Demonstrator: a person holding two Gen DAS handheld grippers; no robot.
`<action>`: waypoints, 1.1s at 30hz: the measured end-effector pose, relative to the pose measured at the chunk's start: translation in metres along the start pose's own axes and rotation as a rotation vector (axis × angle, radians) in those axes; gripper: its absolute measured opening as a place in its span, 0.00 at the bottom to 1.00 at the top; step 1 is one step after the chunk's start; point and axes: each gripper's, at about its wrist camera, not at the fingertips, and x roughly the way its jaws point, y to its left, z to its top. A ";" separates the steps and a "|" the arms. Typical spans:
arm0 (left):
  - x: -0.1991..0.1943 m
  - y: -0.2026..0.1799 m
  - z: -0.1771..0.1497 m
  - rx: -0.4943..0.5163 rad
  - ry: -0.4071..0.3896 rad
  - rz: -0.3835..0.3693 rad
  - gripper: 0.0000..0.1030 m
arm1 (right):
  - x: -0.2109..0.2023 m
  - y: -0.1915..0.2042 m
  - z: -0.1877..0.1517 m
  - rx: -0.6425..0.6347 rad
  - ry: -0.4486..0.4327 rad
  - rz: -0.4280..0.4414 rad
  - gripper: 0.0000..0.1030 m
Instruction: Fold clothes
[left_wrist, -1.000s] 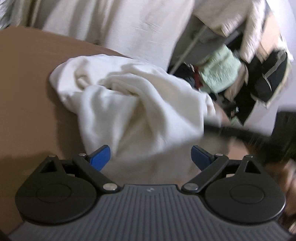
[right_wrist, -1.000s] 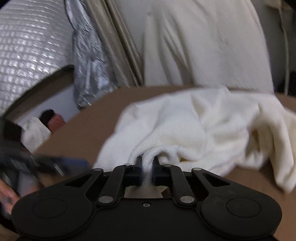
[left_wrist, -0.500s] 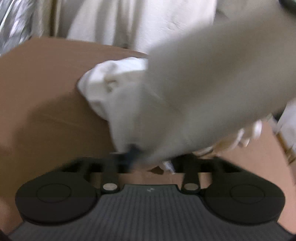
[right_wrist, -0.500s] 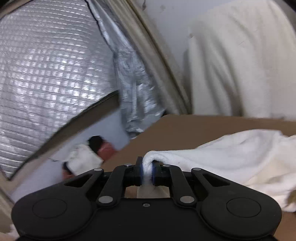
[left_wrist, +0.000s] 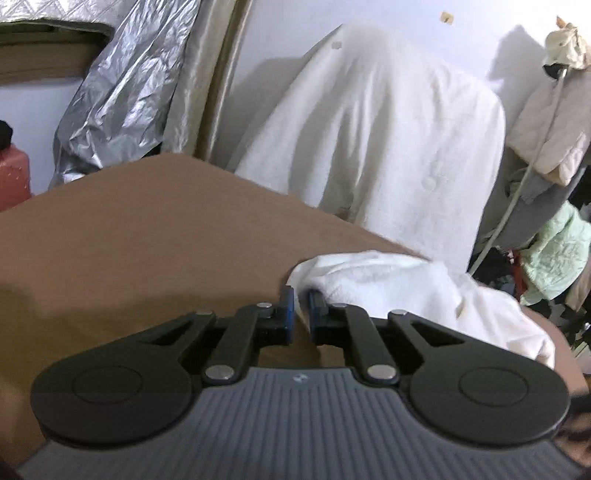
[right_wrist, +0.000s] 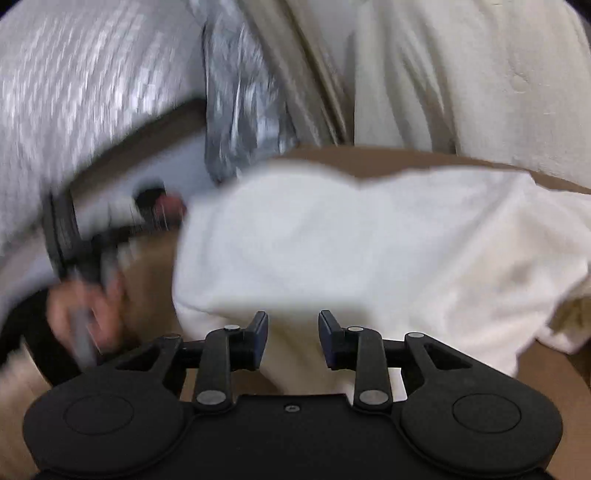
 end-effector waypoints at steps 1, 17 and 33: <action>0.000 -0.003 0.000 0.003 -0.004 -0.001 0.07 | 0.006 0.003 -0.011 -0.029 0.031 -0.013 0.34; 0.002 0.044 0.010 -0.135 0.015 0.025 0.04 | 0.102 0.069 -0.086 -0.574 0.179 -0.431 0.66; 0.041 -0.035 -0.040 0.048 0.365 -0.371 0.52 | 0.009 0.043 0.025 -0.241 -0.142 -0.544 0.12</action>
